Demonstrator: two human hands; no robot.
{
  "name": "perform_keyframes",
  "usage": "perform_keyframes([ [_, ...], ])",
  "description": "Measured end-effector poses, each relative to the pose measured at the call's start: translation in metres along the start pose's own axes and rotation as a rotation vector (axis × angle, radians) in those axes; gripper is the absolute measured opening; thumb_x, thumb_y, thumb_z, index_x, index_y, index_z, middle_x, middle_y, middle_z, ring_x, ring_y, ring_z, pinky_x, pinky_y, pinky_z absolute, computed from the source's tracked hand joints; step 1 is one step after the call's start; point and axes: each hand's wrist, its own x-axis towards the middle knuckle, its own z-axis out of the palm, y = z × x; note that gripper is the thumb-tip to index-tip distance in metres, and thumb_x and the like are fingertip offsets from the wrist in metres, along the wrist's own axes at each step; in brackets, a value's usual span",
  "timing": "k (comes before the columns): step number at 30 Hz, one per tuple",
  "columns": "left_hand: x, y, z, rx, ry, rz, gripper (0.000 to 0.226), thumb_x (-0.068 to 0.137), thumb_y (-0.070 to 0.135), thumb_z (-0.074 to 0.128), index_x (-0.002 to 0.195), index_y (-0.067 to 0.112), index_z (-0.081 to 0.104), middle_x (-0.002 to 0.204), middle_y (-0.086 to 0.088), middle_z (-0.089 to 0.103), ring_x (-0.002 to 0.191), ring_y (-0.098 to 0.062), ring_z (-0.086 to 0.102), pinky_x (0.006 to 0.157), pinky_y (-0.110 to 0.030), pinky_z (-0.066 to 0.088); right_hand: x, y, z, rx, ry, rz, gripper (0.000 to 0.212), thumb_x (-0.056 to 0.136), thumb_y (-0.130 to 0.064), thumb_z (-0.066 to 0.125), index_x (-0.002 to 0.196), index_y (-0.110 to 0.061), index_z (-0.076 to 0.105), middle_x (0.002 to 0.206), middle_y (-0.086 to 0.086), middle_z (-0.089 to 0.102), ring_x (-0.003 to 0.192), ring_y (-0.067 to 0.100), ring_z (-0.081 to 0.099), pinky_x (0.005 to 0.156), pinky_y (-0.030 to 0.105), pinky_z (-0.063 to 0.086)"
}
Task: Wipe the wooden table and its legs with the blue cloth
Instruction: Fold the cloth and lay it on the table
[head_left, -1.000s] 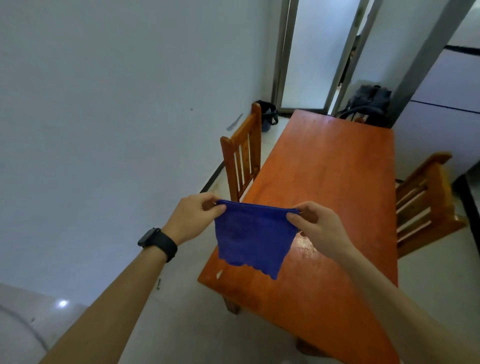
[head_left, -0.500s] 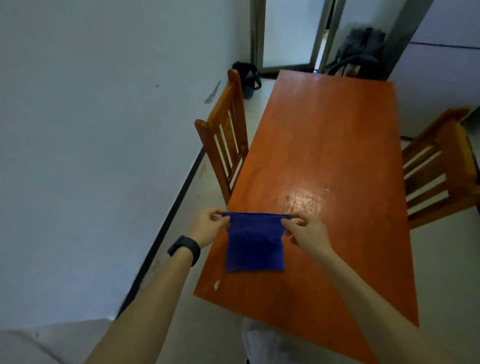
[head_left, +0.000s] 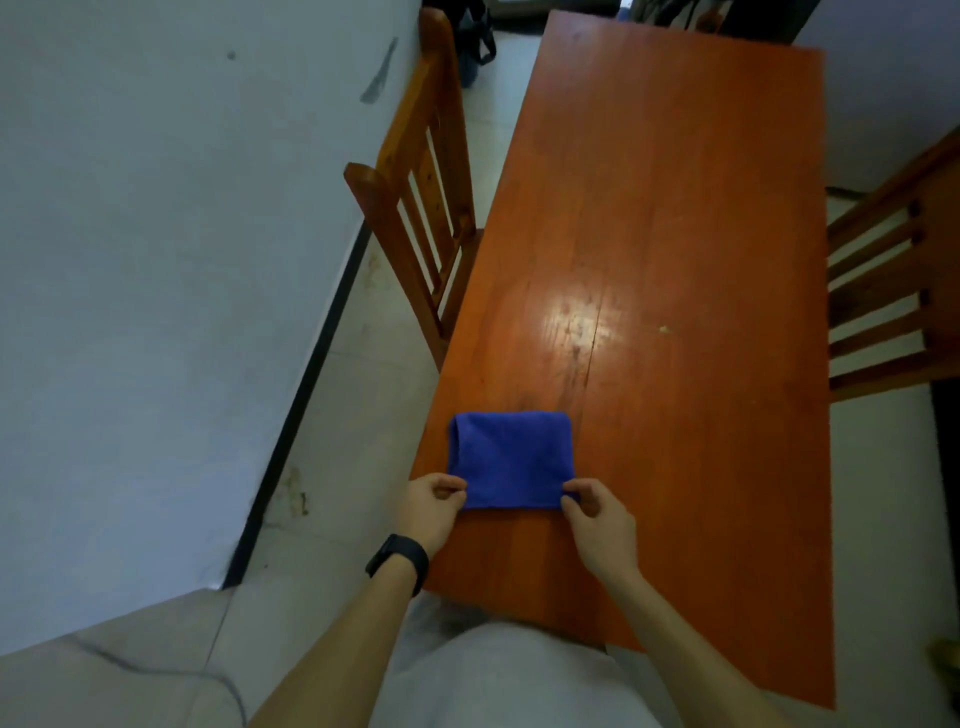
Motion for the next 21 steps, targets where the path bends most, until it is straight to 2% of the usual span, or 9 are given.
perform_keyframes([
  [4, 0.010, -0.016, 0.001, 0.009, -0.025, -0.006, 0.005, 0.093, 0.023, 0.068, 0.096, 0.027, 0.069, 0.101, 0.006, 0.065, 0.097, -0.015, 0.062, 0.084, -0.031, 0.052, 0.006, 0.009, 0.016, -0.080, 0.049, -0.027, 0.015, 0.093, -0.021, 0.063, 0.105, -0.029, 0.067, 0.106, -0.010, 0.065, 0.098, 0.007, 0.060, 0.087, 0.027, 0.050],
  [6, 0.012, -0.019, 0.001, 0.021, -0.003, 0.012, 0.005, 0.093, 0.025, 0.066, 0.094, 0.030, 0.067, 0.097, 0.009, 0.064, 0.097, -0.016, 0.063, 0.080, -0.029, 0.050, 0.008, 0.010, 0.022, -0.150, 0.059, -0.040, 0.016, 0.093, -0.023, 0.063, 0.107, -0.030, 0.066, 0.107, -0.006, 0.062, 0.095, 0.008, 0.059, 0.086, 0.029, 0.051],
  [8, 0.011, -0.020, 0.002, 0.146, 0.030, 0.047, 0.004, 0.094, 0.028, 0.062, 0.096, 0.030, 0.065, 0.099, 0.005, 0.062, 0.095, -0.017, 0.062, 0.078, -0.030, 0.051, 0.008, 0.008, 0.026, -0.199, 0.066, -0.007, 0.015, 0.094, -0.026, 0.062, 0.107, -0.032, 0.065, 0.110, -0.003, 0.056, 0.091, 0.009, 0.058, 0.081, 0.027, 0.051],
  [11, 0.006, -0.020, 0.007, 0.584, 0.125, 0.270, 0.023, 0.094, 0.036, 0.054, 0.115, 0.030, 0.060, 0.124, -0.002, 0.050, 0.114, -0.022, 0.051, 0.094, -0.037, 0.048, 0.005, 0.001, 0.025, -0.297, 0.101, -0.005, 0.020, 0.092, -0.030, 0.062, 0.112, -0.030, 0.065, 0.123, -0.002, 0.047, 0.106, 0.014, 0.053, 0.082, 0.027, 0.051],
  [14, 0.008, -0.007, 0.023, 0.766, 0.117, 0.511, 0.048, 0.095, 0.034, 0.051, 0.142, 0.024, 0.047, 0.157, -0.008, 0.033, 0.144, -0.028, 0.030, 0.116, -0.045, 0.031, 0.011, -0.016, 0.028, -0.466, 0.175, -0.174, 0.034, 0.094, -0.027, 0.056, 0.128, -0.022, 0.059, 0.146, 0.004, 0.040, 0.131, 0.022, 0.039, 0.102, 0.035, 0.043],
  [16, 0.015, 0.003, 0.035, 0.818, 0.092, 0.592, 0.056, 0.094, 0.032, 0.052, 0.148, 0.019, 0.044, 0.160, -0.008, 0.030, 0.148, -0.027, 0.027, 0.119, -0.048, 0.023, 0.022, -0.023, 0.035, -0.578, 0.181, -0.284, 0.043, 0.099, -0.027, 0.047, 0.142, -0.019, 0.049, 0.158, 0.006, 0.030, 0.144, 0.026, 0.027, 0.114, 0.042, 0.031],
  [18, 0.027, 0.006, 0.045, 0.856, 0.064, 0.625, 0.060, 0.093, 0.036, 0.044, 0.149, 0.017, 0.041, 0.158, -0.008, 0.035, 0.146, -0.025, 0.033, 0.116, -0.049, 0.024, 0.038, -0.021, 0.047, -0.677, 0.108, -0.381, 0.054, 0.102, -0.034, 0.032, 0.155, -0.023, 0.026, 0.165, 0.004, 0.011, 0.152, 0.022, 0.006, 0.121, 0.044, 0.017],
  [20, 0.044, -0.001, 0.048, 0.885, 0.026, 0.603, 0.062, 0.096, 0.042, 0.031, 0.153, 0.017, 0.029, 0.160, -0.006, 0.030, 0.147, -0.023, 0.030, 0.118, -0.052, 0.022, 0.051, -0.011, 0.058, -0.758, 0.026, -0.432, 0.059, 0.103, -0.040, 0.021, 0.158, -0.026, 0.004, 0.165, 0.000, -0.007, 0.151, 0.018, -0.011, 0.122, 0.049, 0.006],
  [21, 0.054, -0.009, 0.047, 0.900, 0.022, 0.605, 0.064, 0.099, 0.046, 0.027, 0.156, 0.020, 0.018, 0.163, -0.004, 0.020, 0.150, -0.023, 0.022, 0.120, -0.056, 0.017, 0.055, -0.005, 0.062, -0.784, -0.003, -0.437, 0.060, 0.104, -0.043, 0.019, 0.158, -0.026, -0.002, 0.165, -0.001, -0.012, 0.151, 0.016, -0.014, 0.122, 0.051, 0.003],
])
